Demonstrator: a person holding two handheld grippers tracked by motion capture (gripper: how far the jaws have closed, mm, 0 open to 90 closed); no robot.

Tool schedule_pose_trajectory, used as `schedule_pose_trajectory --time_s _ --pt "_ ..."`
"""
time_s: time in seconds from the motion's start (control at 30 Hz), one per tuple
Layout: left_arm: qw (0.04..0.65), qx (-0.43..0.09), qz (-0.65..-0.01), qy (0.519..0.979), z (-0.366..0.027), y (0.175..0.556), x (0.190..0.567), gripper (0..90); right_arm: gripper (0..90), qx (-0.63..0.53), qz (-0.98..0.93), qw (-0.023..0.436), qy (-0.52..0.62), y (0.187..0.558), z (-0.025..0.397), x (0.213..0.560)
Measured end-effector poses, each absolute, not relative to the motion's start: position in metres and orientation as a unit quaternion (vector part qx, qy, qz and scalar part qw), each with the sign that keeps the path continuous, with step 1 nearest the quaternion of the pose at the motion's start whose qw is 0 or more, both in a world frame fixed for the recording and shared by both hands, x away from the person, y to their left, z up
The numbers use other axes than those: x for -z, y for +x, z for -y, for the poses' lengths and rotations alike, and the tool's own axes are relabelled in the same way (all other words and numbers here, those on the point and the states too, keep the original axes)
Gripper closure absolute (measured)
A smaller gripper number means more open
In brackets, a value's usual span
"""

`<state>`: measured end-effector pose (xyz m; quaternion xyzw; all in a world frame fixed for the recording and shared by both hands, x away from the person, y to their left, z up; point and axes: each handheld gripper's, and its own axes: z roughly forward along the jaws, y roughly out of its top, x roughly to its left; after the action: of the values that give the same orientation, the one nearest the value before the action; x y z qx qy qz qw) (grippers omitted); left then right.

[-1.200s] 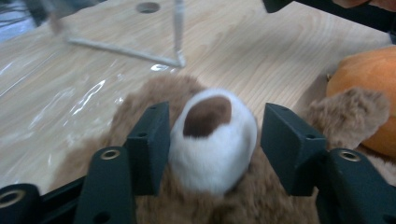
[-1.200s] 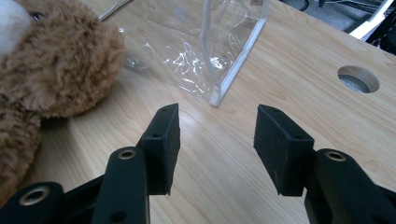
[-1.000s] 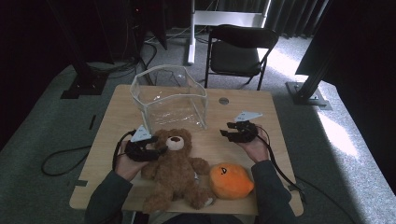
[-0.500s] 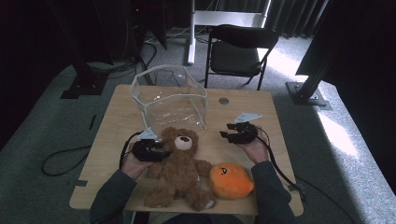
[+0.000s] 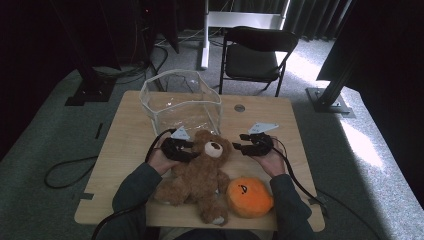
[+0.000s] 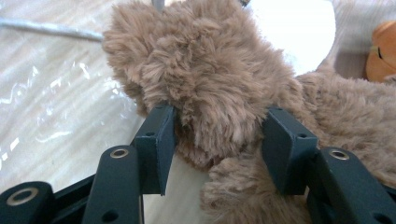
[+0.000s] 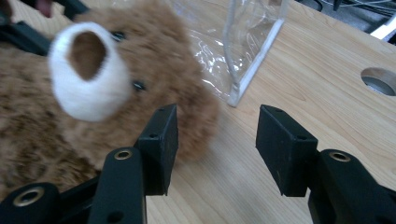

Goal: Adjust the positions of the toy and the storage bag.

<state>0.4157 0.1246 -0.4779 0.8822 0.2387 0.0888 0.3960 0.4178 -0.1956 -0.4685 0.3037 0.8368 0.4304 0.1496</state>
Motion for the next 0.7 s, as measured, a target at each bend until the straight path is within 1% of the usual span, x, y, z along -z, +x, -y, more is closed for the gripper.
schedule_pose_trajectory --time_s 0.03,0.07,0.17,0.3,0.33,0.4,0.43,0.57,0.7 --pt "0.401 -0.091 -0.242 0.879 -0.125 0.417 0.475 46.7 47.4 -0.431 -0.837 0.149 0.302 0.417 0.195 0.468" --pt "0.403 -0.094 -0.245 0.877 -0.126 0.416 0.474 44.3 47.1 -0.433 -0.838 0.149 0.296 0.416 0.194 0.465" --pt "0.412 -0.104 -0.255 0.869 -0.136 0.410 0.467 44.0 46.5 -0.435 -0.839 0.149 0.290 0.415 0.193 0.463" --pt "0.430 -0.120 -0.277 0.851 -0.157 0.394 0.454 42.8 45.3 -0.449 -0.838 0.137 0.279 0.412 0.190 0.458" --pt "0.430 -0.127 -0.282 0.848 -0.162 0.388 0.451 42.3 43.7 -0.449 -0.840 0.137 0.272 0.410 0.186 0.455" --pt "0.435 -0.130 -0.288 0.843 -0.167 0.382 0.449 42.2 43.7 -0.449 -0.840 0.137 0.272 0.410 0.186 0.455" --pt "0.436 -0.142 -0.293 0.839 -0.175 0.364 0.444 42.2 42.9 -0.447 -0.843 0.136 0.268 0.409 0.184 0.454" --pt "0.444 -0.158 -0.302 0.828 -0.182 0.331 0.439 41.8 37.9 -0.440 -0.853 0.137 0.246 0.408 0.168 0.448" --pt "0.451 -0.161 -0.316 0.819 -0.184 0.302 0.442 40.6 32.5 -0.435 -0.858 0.139 0.234 0.409 0.152 0.447"
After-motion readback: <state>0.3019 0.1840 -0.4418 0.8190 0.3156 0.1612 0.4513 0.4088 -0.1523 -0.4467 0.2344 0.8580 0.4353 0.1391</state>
